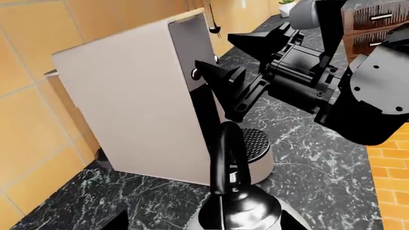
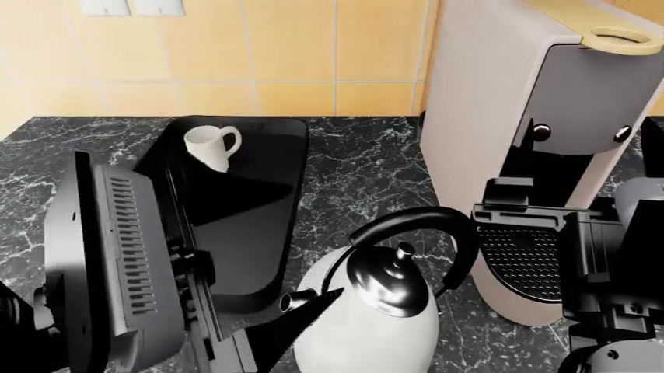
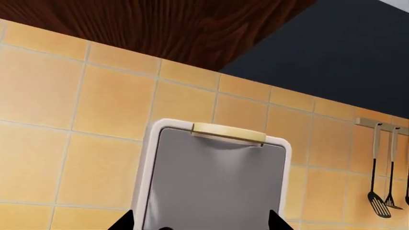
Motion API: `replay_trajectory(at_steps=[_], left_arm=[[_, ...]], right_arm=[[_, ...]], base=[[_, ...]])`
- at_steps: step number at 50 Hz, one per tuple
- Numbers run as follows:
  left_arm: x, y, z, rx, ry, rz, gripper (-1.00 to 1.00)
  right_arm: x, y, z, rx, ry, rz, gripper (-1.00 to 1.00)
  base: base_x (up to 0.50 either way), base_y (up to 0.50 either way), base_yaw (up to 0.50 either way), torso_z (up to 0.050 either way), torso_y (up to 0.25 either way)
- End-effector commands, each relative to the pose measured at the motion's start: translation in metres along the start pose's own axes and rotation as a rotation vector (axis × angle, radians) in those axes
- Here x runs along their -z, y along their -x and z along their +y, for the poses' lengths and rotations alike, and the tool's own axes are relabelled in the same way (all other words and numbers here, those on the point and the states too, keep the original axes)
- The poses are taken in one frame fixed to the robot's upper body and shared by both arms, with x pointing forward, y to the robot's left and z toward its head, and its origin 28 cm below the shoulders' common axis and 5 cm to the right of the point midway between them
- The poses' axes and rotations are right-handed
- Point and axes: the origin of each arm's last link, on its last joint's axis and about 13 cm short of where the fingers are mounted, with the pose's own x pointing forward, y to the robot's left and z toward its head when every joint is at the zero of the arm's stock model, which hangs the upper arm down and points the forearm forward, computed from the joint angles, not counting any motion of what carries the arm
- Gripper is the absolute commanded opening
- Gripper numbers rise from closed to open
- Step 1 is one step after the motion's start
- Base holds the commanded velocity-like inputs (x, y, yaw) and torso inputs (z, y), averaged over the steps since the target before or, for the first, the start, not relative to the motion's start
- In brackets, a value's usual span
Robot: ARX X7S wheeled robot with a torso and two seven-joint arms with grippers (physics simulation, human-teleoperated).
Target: Pick the kettle from the counter and place it on the tray. Then pick the mug from the cabinet and place it on the tray. Then close the cabinet doors.
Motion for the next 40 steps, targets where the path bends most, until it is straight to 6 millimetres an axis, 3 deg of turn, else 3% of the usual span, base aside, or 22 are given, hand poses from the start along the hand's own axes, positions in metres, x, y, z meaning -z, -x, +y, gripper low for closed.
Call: replay_trajectory(at_steps=[1,40], left_arm=[[0.001,-0.016,-0.004,0.072,-0.001,0.005,1.00],[0.010,-0.064,0.011,0.128,0.060,0.043,1.00]], right_arm=[[0.004,0.003,0.000,-0.009,0.005,0.022,1.00],[0.010,0.004,-0.005,0.009,0.004,0.034,1.00]], base=[[0.00,0.00,0.00,0.000,0.000],[0.00,0.00,0.00,0.000,0.000]])
